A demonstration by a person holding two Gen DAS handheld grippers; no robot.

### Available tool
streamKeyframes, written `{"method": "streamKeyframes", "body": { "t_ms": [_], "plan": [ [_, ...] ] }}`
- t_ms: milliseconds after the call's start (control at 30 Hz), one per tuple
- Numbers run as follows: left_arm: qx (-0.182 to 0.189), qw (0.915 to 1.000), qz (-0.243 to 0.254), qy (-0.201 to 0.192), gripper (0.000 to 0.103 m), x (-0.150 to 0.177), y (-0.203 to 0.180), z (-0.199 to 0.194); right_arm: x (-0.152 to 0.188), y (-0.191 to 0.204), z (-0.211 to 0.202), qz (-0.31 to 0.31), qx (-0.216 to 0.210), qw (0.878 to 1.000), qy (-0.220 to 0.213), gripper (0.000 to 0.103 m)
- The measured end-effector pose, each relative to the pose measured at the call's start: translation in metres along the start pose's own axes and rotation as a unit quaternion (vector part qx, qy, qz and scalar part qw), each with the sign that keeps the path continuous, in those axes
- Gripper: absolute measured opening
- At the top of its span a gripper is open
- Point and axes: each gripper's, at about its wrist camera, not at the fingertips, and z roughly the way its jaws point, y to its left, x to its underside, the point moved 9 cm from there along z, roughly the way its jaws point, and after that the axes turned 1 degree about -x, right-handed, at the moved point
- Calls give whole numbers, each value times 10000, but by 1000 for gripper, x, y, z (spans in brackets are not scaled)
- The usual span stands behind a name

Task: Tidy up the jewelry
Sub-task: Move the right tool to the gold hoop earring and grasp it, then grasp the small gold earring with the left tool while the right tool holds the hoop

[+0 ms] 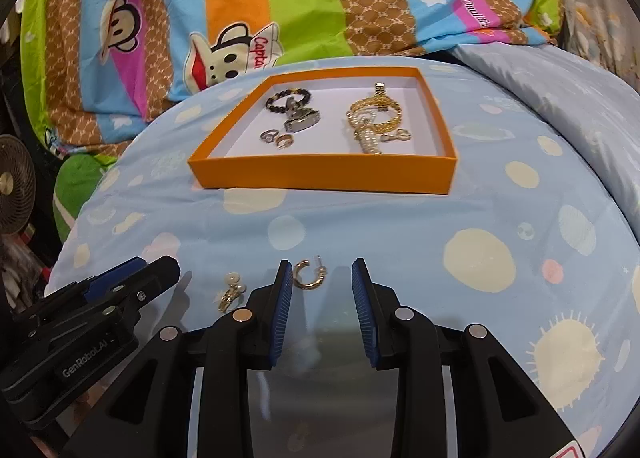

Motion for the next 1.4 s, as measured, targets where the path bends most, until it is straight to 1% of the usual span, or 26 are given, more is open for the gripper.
{"method": "streamKeyframes", "body": {
  "t_ms": [100, 233, 267, 300, 433, 500, 600, 733, 833, 967, 1033, 1100, 1167, 1233, 1300, 1333, 1400],
  "plan": [
    [10, 10000, -11, 8, 43, 1, 0, -1, 2, 4, 6, -88, 83, 9998, 128, 31],
    [11, 10000, 25, 16, 43, 1, -1, 0, 2, 3, 7, -99, 117, 9998, 161, 29],
    [15, 10000, 34, 17, 43, 1, -1, 0, 2, 2, 7, -90, 128, 9998, 155, 25],
    [19, 10000, 43, 20, 43, 1, -2, 0, 2, 2, 7, -71, 116, 9998, 154, 16],
    [111, 9998, 175, 53, 44, 3, -9, 0, 3, -3, 2, 60, 78, 9999, 79, 15],
    [196, 9993, 304, 73, 47, 5, -17, -1, 4, -8, -4, 138, 66, 9999, 6, 15],
    [276, 9982, 530, 84, 49, 9, -33, -3, 8, -18, -13, 276, 83, 9996, -77, 15],
    [391, 9967, 689, 181, 51, 14, -53, 1, 15, -36, -24, 506, 128, 9985, -162, 15],
    [362, 9962, 761, 230, 51, 14, -62, 7, 19, -47, -28, 640, 144, 9977, -169, 15],
    [189, 9963, 796, 275, 50, 12, -63, 15, 20, -50, -28, 726, 121, 9971, -170, 15],
    [141, 9964, 800, 263, 47, 12, -62, 15, 20, -50, -28, 699, 125, 9973, -159, 15],
    [110, 9965, 792, 257, 37, 12, -60, 15, 20, -49, -26, 699, 125, 9974, -136, 15],
    [112, 9966, 772, 256, 31, 13, -59, 15, 21, -50, -26, 721, 111, 9973, -128, 15],
    [114, 9968, 745, 253, 22, 12, -58, 15, 21, -50, -25, 741, 104, 9971, -112, 15],
    [151, 9970, 715, 268, 9, 13, -57, 15, 21, -50, -26, 746, 102, 9971, -116, 16],
    [173, 9970, 704, 274, 5, 13, -57, 15, 21, -50, -26, 745, 105, 9971, -116, 15],
    [210, 9969, 709, 270, 4, 13, -58, 15, 21, -50, -26, 746, 99, 9971, -125, 15]
  ]
}}
